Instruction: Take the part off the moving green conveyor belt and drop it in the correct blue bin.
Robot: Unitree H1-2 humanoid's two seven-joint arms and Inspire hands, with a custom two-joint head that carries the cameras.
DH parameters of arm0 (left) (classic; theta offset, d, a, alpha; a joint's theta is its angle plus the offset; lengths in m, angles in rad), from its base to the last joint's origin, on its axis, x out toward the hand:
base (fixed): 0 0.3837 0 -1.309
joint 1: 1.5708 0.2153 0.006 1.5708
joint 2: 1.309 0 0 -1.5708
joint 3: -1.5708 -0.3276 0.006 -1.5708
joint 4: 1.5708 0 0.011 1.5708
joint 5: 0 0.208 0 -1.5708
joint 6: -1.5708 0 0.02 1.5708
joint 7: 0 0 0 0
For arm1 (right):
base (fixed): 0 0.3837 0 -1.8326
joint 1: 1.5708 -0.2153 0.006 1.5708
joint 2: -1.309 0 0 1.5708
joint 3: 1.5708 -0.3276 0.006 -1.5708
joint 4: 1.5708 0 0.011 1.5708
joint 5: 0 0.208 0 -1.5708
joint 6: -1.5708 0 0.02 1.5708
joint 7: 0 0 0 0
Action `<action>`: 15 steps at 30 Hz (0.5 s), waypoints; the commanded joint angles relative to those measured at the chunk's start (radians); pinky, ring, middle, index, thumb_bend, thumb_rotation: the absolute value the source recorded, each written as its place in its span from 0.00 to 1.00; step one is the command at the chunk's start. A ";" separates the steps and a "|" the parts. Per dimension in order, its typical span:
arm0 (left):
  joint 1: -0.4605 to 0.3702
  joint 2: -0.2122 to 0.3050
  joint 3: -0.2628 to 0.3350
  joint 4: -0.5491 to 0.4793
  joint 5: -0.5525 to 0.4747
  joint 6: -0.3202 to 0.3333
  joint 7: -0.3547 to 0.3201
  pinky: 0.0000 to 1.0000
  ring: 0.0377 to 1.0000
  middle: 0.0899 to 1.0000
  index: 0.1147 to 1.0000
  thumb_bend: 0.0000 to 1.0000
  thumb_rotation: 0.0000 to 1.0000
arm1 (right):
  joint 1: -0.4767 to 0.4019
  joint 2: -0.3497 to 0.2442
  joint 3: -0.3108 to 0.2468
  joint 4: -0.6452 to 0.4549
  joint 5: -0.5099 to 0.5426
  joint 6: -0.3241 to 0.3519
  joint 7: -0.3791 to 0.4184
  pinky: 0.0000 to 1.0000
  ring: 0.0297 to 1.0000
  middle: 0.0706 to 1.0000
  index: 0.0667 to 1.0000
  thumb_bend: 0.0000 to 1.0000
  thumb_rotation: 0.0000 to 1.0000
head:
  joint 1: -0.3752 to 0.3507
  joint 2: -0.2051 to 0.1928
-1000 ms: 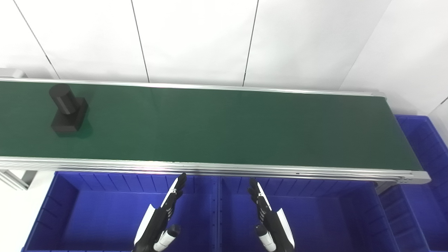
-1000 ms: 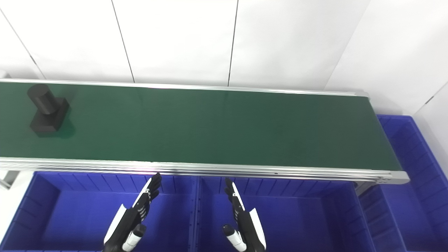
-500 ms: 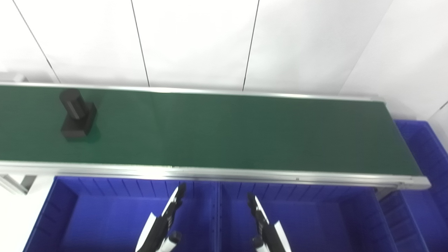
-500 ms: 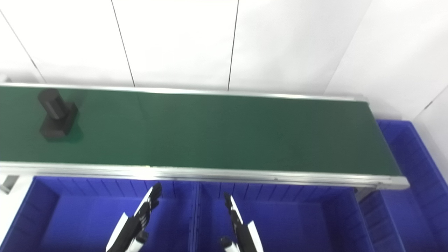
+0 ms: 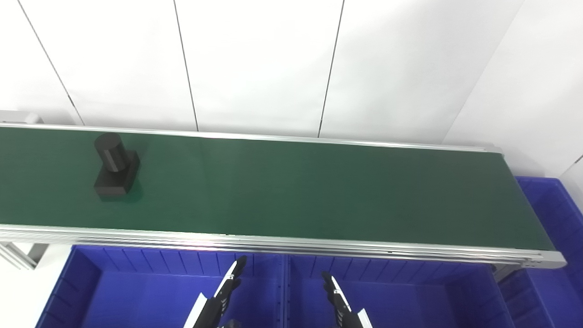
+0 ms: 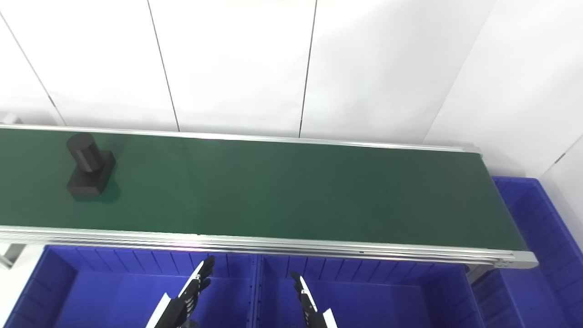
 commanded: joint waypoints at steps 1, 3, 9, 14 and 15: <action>-0.012 0.002 -0.009 -0.013 -0.008 -0.043 0.023 0.97 1.00 1.00 0.98 0.96 1.00 | -0.008 0.004 0.005 -0.019 0.004 -0.052 -0.009 0.99 0.99 1.00 0.98 1.00 0.98 | 0.000 0.001; -0.014 0.004 -0.013 -0.011 -0.009 -0.043 0.027 0.98 1.00 1.00 0.98 0.96 1.00 | -0.009 0.003 0.007 -0.016 0.000 -0.052 -0.014 0.98 0.99 1.00 0.98 1.00 0.98 | 0.000 0.001; -0.018 0.008 -0.021 -0.006 -0.021 -0.043 0.029 0.99 1.00 1.00 0.98 0.97 1.00 | -0.012 0.001 0.013 -0.017 -0.009 -0.052 -0.023 0.98 0.98 0.99 0.98 1.00 0.99 | 0.004 0.002; -0.018 0.006 -0.031 -0.009 0.005 -0.043 0.053 0.96 1.00 1.00 0.98 0.95 1.00 | -0.012 -0.004 0.011 -0.016 0.005 -0.052 -0.015 0.98 0.99 0.99 0.97 1.00 0.98 | 0.032 0.014; -0.018 0.005 -0.034 -0.010 0.007 -0.043 0.056 0.96 1.00 1.00 0.98 0.95 1.00 | -0.012 -0.006 0.010 -0.017 0.007 -0.052 -0.014 0.98 0.99 0.99 0.98 0.99 0.98 | 0.035 0.014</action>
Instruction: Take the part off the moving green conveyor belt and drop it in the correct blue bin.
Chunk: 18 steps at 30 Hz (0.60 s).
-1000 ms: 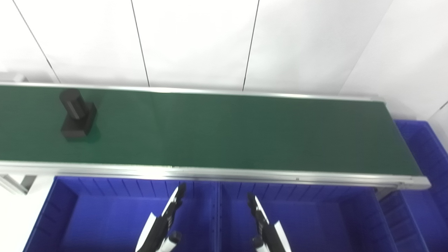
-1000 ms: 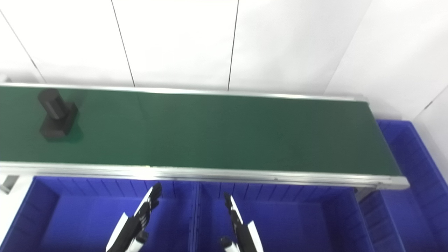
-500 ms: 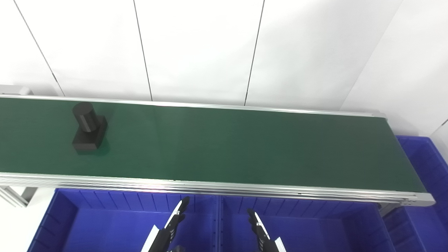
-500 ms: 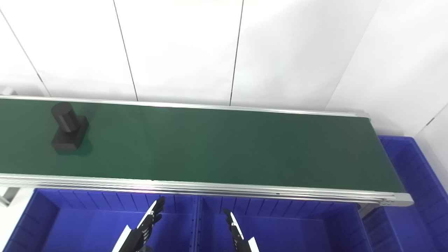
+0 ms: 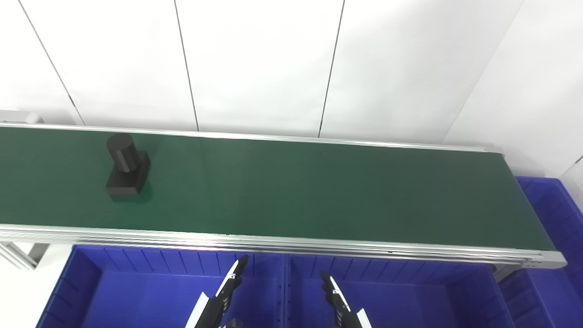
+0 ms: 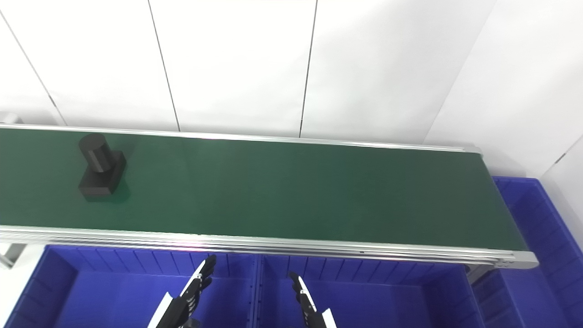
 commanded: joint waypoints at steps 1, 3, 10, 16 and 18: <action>-0.012 0.000 -0.006 -0.014 0.006 -0.043 0.021 0.96 1.00 1.00 0.98 0.95 1.00 | -0.009 -0.001 0.003 -0.022 0.005 -0.052 -0.004 0.99 0.99 1.00 0.98 0.99 0.98 | 0.004 0.000; -0.015 -0.001 -0.010 -0.013 0.001 -0.043 0.023 0.96 1.00 1.00 0.98 0.94 1.00 | -0.012 -0.007 0.006 -0.022 0.006 -0.052 -0.003 0.98 0.99 1.00 0.98 0.98 0.98 | 0.008 -0.001; -0.031 -0.003 -0.019 0.000 0.002 -0.043 0.039 0.95 1.00 1.00 0.97 0.91 1.00 | -0.022 -0.017 0.006 -0.013 0.004 -0.052 -0.009 0.98 0.99 1.00 0.98 0.98 0.99 | 0.029 -0.009; -0.036 -0.005 -0.030 0.005 0.012 -0.043 0.059 0.95 1.00 1.00 0.98 0.91 1.00 | -0.022 -0.028 0.003 -0.014 0.011 -0.052 -0.006 0.98 1.00 1.00 0.98 0.97 1.00 | 0.063 -0.012; -0.038 -0.006 -0.038 0.007 0.012 -0.043 0.065 0.95 1.00 1.00 0.98 0.90 1.00 | -0.019 -0.030 -0.001 -0.013 0.022 -0.052 -0.001 0.99 1.00 1.00 0.99 0.98 1.00 | 0.080 -0.018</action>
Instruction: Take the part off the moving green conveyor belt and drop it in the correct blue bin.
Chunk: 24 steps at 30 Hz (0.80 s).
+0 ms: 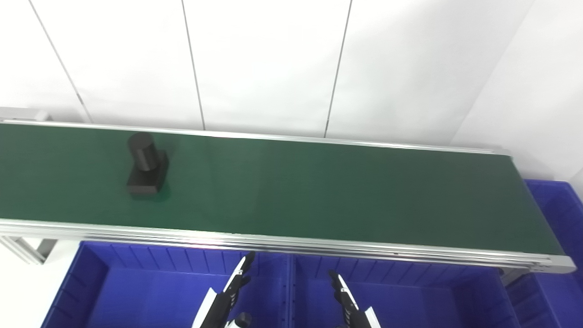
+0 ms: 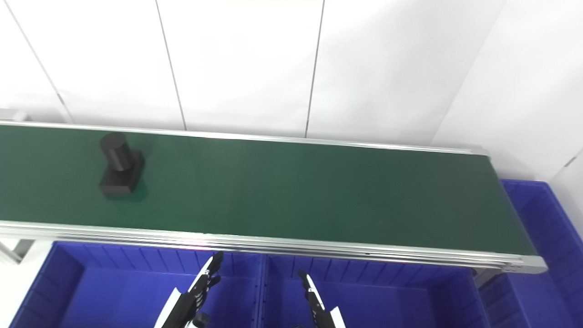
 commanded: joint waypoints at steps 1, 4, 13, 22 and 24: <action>-0.019 -0.005 -0.012 -0.016 0.007 -0.043 0.023 0.94 1.00 1.00 0.98 0.88 1.00 | -0.001 -0.002 -0.005 -0.019 0.017 -0.052 0.001 0.99 1.00 1.00 0.99 0.97 0.99 | 0.000 0.001; -0.024 -0.009 -0.021 -0.005 0.006 -0.043 0.030 0.92 0.99 1.00 0.98 0.88 1.00 | -0.002 -0.009 -0.007 -0.014 0.025 -0.052 0.004 0.98 1.00 1.00 1.00 0.96 1.00 | 0.033 -0.013; -0.045 -0.015 -0.055 0.030 0.030 -0.043 0.089 0.89 0.96 0.97 0.94 0.89 1.00 | -0.015 -0.023 -0.011 0.003 0.048 -0.052 0.016 0.97 0.98 1.00 1.00 0.96 1.00 | 0.059 -0.035; -0.057 -0.007 -0.075 0.044 0.038 -0.043 0.122 0.89 0.96 0.97 0.95 0.88 1.00 | -0.004 -0.007 -0.039 -0.045 0.095 -0.052 0.074 0.95 0.97 0.99 0.98 0.99 0.97 | 0.065 -0.047; -0.060 -0.004 -0.078 0.046 0.041 -0.043 0.129 0.88 0.96 0.97 0.94 0.88 1.00 | 0.002 0.001 -0.051 -0.078 0.111 -0.052 0.096 0.95 0.97 0.99 0.99 1.00 0.97 | 0.063 -0.047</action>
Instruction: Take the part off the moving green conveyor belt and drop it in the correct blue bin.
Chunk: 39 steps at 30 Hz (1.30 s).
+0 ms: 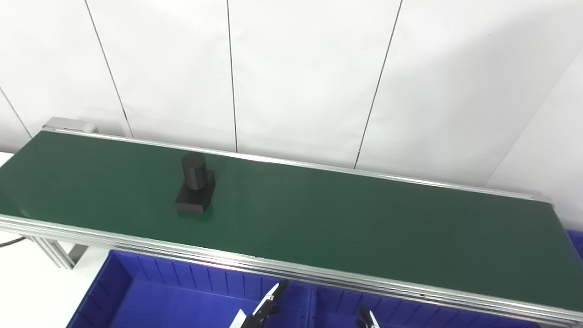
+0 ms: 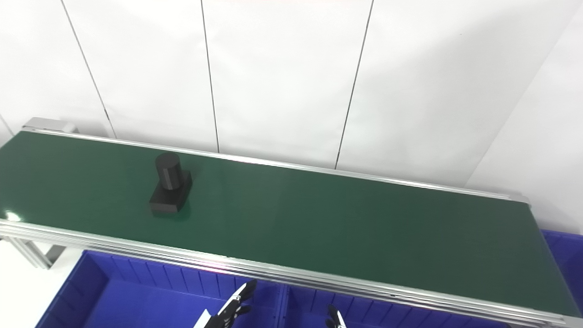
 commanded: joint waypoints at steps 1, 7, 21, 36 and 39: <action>-0.018 0.002 -0.005 -0.007 0.004 -0.043 0.027 0.88 0.96 0.97 0.94 0.88 1.00 | 0.005 0.014 -0.018 -0.074 0.032 -0.052 0.037 0.95 0.97 0.99 0.99 1.00 0.98 | 0.000 0.001; -0.023 0.007 -0.009 -0.003 -0.006 -0.043 0.023 0.89 0.97 0.97 0.95 0.88 1.00 | 0.015 0.040 -0.070 -0.184 0.068 -0.052 0.095 0.92 0.94 0.96 1.00 0.98 1.00 | -0.012 0.000; -0.027 0.005 -0.015 -0.005 -0.016 -0.043 0.017 0.90 0.97 0.97 0.95 0.87 0.99 | -0.022 0.064 -0.139 -0.293 0.027 -0.052 0.107 0.87 0.91 0.95 1.00 1.00 0.98 | -0.026 0.008; -0.033 -0.002 -0.021 -0.012 -0.044 -0.043 0.006 0.93 0.98 0.97 0.96 0.85 0.99 | -0.181 0.072 -0.224 -0.239 0.110 -0.050 0.123 0.83 0.88 0.94 0.97 0.99 0.91 | -0.032 0.014; -0.032 -0.004 -0.019 -0.013 -0.052 -0.043 0.001 0.94 0.98 0.97 0.95 0.84 0.98 | -0.221 0.073 -0.239 -0.212 0.117 -0.048 0.127 0.82 0.87 0.93 0.91 0.98 0.90 | -0.032 0.014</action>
